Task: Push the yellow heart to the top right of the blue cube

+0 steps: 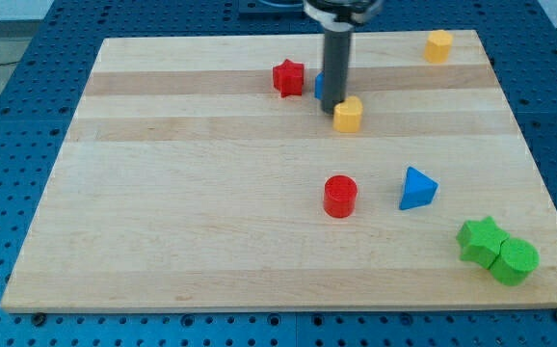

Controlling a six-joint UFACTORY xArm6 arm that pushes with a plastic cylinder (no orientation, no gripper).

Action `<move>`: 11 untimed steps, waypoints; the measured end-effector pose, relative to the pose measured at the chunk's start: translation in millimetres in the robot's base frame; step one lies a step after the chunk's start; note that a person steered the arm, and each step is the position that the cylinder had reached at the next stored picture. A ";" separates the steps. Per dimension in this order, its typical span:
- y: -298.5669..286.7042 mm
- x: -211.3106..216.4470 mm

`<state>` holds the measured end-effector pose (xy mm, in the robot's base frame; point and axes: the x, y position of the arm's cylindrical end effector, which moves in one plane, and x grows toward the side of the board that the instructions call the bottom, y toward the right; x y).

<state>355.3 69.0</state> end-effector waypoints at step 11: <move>40.4 -12.4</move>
